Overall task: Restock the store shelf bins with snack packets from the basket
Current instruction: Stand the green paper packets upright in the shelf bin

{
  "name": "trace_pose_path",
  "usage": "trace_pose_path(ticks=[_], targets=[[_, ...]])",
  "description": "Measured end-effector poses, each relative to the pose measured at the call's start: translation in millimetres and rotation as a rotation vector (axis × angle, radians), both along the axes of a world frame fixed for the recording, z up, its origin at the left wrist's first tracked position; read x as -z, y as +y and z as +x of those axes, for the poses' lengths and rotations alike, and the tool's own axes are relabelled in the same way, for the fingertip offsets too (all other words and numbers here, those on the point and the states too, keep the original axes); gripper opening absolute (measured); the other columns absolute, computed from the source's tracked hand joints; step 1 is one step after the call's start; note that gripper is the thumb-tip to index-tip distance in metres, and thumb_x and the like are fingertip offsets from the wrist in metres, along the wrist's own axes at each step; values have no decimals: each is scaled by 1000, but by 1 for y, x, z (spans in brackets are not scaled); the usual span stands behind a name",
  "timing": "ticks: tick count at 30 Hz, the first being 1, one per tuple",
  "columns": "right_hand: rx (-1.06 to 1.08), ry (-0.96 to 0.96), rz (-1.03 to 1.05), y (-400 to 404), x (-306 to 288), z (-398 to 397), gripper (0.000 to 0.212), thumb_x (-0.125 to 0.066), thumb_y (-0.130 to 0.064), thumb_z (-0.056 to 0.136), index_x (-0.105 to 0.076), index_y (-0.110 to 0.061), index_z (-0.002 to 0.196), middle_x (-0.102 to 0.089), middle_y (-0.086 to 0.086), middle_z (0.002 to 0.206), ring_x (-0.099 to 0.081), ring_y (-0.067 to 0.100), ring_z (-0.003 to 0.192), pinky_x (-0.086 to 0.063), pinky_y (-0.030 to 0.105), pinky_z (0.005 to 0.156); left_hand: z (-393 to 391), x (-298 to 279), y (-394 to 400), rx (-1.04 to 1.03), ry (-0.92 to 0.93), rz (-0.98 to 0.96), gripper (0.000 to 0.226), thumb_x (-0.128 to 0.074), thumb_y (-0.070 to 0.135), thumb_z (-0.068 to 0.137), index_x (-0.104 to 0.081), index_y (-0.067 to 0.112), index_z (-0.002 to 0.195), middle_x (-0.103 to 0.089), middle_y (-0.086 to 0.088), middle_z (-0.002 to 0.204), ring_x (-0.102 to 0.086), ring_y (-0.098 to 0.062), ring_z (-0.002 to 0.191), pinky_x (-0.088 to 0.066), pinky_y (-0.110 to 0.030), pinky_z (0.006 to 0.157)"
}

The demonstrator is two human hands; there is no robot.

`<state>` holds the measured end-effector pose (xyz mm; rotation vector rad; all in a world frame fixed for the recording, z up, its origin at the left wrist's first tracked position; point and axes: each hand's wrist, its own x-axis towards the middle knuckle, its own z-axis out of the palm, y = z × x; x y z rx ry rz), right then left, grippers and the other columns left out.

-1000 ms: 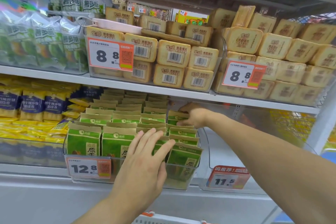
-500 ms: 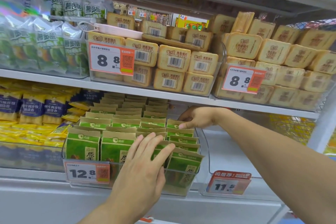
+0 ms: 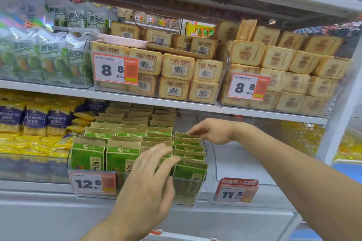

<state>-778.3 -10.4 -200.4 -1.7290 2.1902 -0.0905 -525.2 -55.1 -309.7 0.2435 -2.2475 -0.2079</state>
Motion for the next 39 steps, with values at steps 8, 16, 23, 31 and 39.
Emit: trace_pose_path(ticks=[8, 16, 23, 31, 39], targets=[[105, 193, -190, 68, -2, 31, 56, -43, 6, 97, -57, -31, 137, -59, -6, 139, -54, 12, 129, -46, 32, 106, 4, 34, 29, 281, -200, -51, 27, -60, 16, 84, -56, 29, 107, -50, 12, 104, -50, -8, 75, -45, -25, 62], [91, -65, -158, 165, 60, 85, 25, -69, -22, 93, -69, -26, 117, -71, -15, 107, -65, -2, 91, -52, 20, 85, 7, 115, 69, 290, -762, 296, 20, -42, 31, 95, -54, 27, 111, -57, 9, 113, -57, -14, 101, -46, -31, 82], [222, -267, 331, 215, 234, 85, 41, -72, -32, 90, -63, -16, 127, -66, 2, 123, -63, 18, 109, -49, 31, 96, -1, 177, 100, 128, -1141, 619, 6, -55, 28, 93, -55, 22, 94, -59, 3, 94, -55, -17, 89, -40, -26, 75], [504, -321, 421, 281, 352, 111, 60, -52, -35, 101, -29, -13, 152, -35, 18, 152, -45, 33, 135, -40, 42, 109, 21, 264, 172, -192, -1138, 1191, 35, -66, 32, 92, -53, 5, 111, -66, -2, 102, -62, -15, 88, -47, -24, 73], [632, -266, 275, 272, 367, 126, 41, -65, -32, 96, -57, -13, 130, -61, 15, 125, -65, 27, 105, -54, 36, 92, 19, 275, 171, -417, -1033, 1573, 26, -77, 18, 84, -68, -1, 100, -76, -16, 85, -67, -26, 63, -44, -25, 41]])
